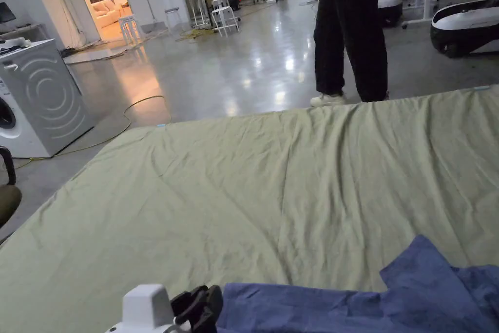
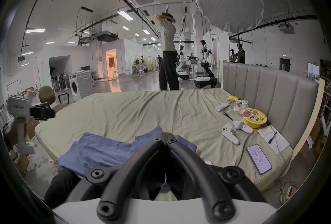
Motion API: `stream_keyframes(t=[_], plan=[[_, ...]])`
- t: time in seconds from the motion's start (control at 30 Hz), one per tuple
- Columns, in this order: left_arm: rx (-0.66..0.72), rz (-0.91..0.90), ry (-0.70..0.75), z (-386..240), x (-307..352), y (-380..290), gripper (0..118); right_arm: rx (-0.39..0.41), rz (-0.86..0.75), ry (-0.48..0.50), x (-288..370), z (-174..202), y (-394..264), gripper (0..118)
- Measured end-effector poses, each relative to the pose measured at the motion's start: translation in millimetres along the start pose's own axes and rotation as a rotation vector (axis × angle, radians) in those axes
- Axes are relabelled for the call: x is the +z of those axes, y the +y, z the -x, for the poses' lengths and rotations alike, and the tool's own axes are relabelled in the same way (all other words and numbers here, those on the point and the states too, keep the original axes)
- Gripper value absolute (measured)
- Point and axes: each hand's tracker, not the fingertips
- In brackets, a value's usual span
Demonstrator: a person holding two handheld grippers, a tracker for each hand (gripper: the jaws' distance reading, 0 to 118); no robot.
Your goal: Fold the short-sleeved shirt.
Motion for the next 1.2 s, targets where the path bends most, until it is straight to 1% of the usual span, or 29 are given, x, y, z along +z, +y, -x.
stream_keyframes(t=[0.03, 0.07, 0.1, 0.17, 0.23, 0.37, 0.47, 0.5, 0.53, 0.57, 0.6, 0.63, 0.7, 0.77, 0.83, 0.87, 0.9, 0.93, 0.97, 1.0, 1.03, 1.07, 1.1, 1.2], plan=[[0.017, 0.038, 0.011, 8, -28, -1, 38, 0.0, 0.014, -0.005, -2, -1, -3, 1], [0.015, 0.069, 0.013, 15, -52, -3, 52, -0.001, 0.028, -0.009, -4, -3, -5, 0], [-0.003, 0.077, 0.03, 21, -77, -5, 61, -0.003, 0.047, -0.014, -8, -5, -9, 0], [-0.079, 0.173, 0.083, 27, -125, -7, 62, -0.01, 0.079, -0.026, -13, -8, -14, 0], [-0.098, 0.264, 0.122, 34, -165, -10, 62, -0.014, 0.103, -0.042, -16, -10, -19, 1], [0.018, 0.385, 0.141, 56, -213, -24, 63, -0.019, 0.149, -0.065, -21, -14, -28, 1], [-0.054, 0.445, 0.176, 61, -230, -37, 62, -0.039, 0.173, -0.073, -22, -16, -34, 0], [-0.062, 0.466, 0.169, 61, -233, -40, 59, -0.045, 0.183, -0.072, -23, -17, -37, 1], [-0.064, 0.447, 0.158, 59, -233, -39, 52, -0.046, 0.198, -0.071, -26, -17, -39, 1], [-0.07, 0.439, 0.163, 56, -231, -36, 40, -0.042, 0.214, -0.068, -28, -18, -41, 1], [-0.073, 0.443, 0.166, 53, -230, -34, 14, -0.037, 0.22, -0.066, -31, -18, -42, 1], [-0.107, 0.447, 0.182, 49, -229, -31, 6, -0.032, 0.225, -0.061, -34, -17, -43, 1], [-0.19, 0.462, 0.178, 38, -232, -33, 6, -0.033, 0.233, -0.044, -43, -18, -42, 1], [-0.275, 0.495, 0.21, 27, -239, -41, 6, -0.037, 0.233, -0.018, -63, -20, -32, 1], [-0.282, 0.518, 0.231, 24, -246, -46, 6, -0.029, 0.231, -0.003, -92, -24, -18, 2], [-0.281, 0.523, 0.234, 24, -251, -45, 5, -0.025, 0.241, 0.003, -109, -28, -11, 10], [-0.277, 0.531, 0.235, 23, -253, -43, 5, -0.023, 0.3, 0.031, -139, -35, -3, 32], [-0.27, 0.538, 0.237, 24, -253, -41, 5, -0.034, 0.34, 0.052, -162, -40, 2, 49], [-0.266, 0.544, 0.234, 26, -254, -40, 5, -0.047, 0.349, 0.066, -188, -48, 6, 61], [-0.265, 0.549, 0.229, 27, -254, -38, 5, -0.072, 0.396, 0.081, -214, -54, 9, 65], [-0.263, 0.553, 0.222, 29, -254, -38, 5, -0.1, 0.45, 0.092, -242, -58, 9, 65], [-0.258, 0.555, 0.217, 30, -254, -37, 5, -0.117, 0.48, 0.086, -264, -61, 7, 76], [-0.247, 0.557, 0.212, 31, -254, -37, 5, -0.107, 0.532, 0.081, -291, -65, 3, 82], [-0.232, 0.56, 0.204, 29, -250, -35, 5, -0.035, 0.63, 0.082, -347, -65, -11, 82]])
